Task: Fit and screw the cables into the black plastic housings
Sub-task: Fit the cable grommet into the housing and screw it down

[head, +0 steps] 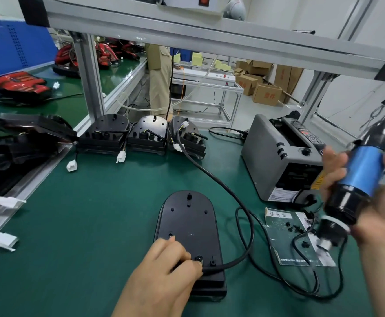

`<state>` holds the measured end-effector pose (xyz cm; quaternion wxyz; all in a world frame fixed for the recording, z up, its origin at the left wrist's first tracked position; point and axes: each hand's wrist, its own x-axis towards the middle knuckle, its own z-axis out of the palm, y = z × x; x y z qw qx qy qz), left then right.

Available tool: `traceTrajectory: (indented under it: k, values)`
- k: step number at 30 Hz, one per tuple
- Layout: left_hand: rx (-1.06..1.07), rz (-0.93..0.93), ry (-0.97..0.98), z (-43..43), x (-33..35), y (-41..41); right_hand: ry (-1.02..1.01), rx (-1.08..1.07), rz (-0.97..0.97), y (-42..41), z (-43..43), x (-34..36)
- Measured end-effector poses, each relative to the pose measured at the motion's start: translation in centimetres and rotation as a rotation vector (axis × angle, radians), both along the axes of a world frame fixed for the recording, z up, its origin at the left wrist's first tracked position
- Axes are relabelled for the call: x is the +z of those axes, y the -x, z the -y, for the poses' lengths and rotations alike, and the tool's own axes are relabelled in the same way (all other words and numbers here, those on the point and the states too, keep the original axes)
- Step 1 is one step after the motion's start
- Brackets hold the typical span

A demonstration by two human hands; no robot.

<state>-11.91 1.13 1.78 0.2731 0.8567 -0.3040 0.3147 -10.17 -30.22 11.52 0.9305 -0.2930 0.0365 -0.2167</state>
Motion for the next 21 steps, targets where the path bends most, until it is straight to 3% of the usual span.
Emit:
traceTrajectory:
  k: [3, 10, 14, 21]
  values:
    - [-0.015, 0.002, -0.020, -0.1, -0.3, -0.3, 0.139, 0.155, -0.016, -2.2, -4.9, 3.2]
    - [-0.023, -0.021, -0.030, 0.0, 0.0, -0.2, 0.208, 0.315, 0.039, -4.6, -10.4, 3.9]
    - [-0.026, -0.019, -0.016, -0.1, -0.1, -0.2, 0.344, 0.276, 0.076, -4.7, -13.2, 3.2]
    - [-0.054, -0.009, 0.007, -0.1, -0.5, -0.6, 0.401, 0.214, 0.131, -4.4, -15.5, 2.3]
